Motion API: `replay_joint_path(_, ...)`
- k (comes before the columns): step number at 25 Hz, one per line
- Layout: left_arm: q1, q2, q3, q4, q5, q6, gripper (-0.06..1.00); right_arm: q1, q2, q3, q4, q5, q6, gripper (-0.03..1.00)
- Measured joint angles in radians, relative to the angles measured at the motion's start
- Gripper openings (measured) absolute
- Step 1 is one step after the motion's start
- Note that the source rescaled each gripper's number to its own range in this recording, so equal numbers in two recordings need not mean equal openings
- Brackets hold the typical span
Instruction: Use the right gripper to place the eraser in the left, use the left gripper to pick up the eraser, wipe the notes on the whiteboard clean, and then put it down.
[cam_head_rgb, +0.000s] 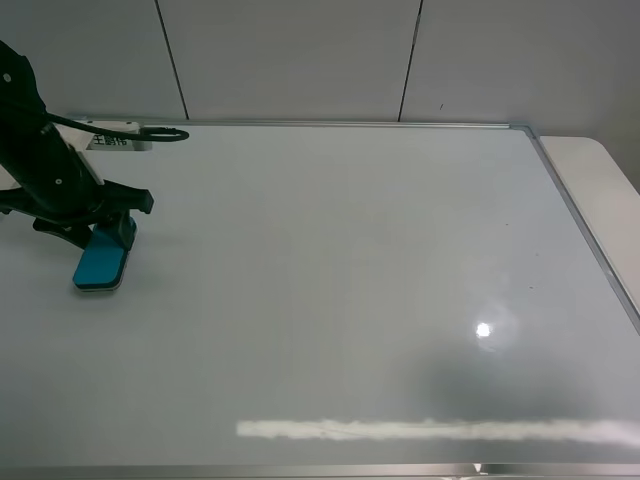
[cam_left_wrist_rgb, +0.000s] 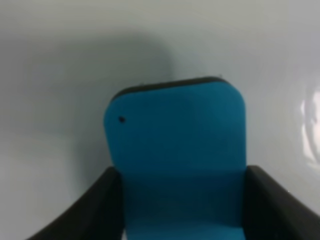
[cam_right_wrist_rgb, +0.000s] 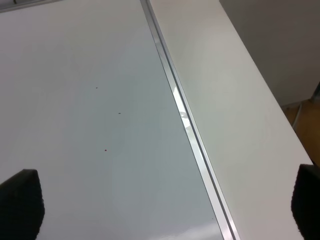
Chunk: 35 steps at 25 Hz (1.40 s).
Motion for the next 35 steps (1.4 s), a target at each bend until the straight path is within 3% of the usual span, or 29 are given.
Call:
replay_joint_path(6,0.0,0.0,0.0,0.0,-0.05,-0.008,0.02,0.0,0.0,0.0,-0.001,0.0,0.0,1.0)
replay_joint_path(23,0.0,0.0,0.0,0.0,-0.043,-0.012,0.04,0.0,0.0,0.0,-0.001,0.0,0.0,1.0)
replay_joint_path(25,0.0,0.0,0.0,0.0,-0.044,-0.01,0.23,0.0,0.0,0.0,-0.001,0.0,0.0,1.0)
replay_joint_path(28,0.0,0.0,0.0,0.0,-0.048,-0.008,0.78,0.0,0.0,0.0,-0.001,0.0,0.0,1.0)
replay_joint_path(29,0.0,0.0,0.0,0.0,-0.048,-0.008,0.87,0.0,0.0,0.0,-0.001,0.0,0.0,1.0)
replay_joint_path(31,0.0,0.0,0.0,0.0,-0.048,-0.008,0.96,0.0,0.0,0.0,-0.001,0.0,0.0,1.0)
replay_joint_path(35,0.0,0.0,0.0,0.0,-0.048,-0.008,0.98,0.0,0.0,0.0,-0.001,0.0,0.0,1.0)
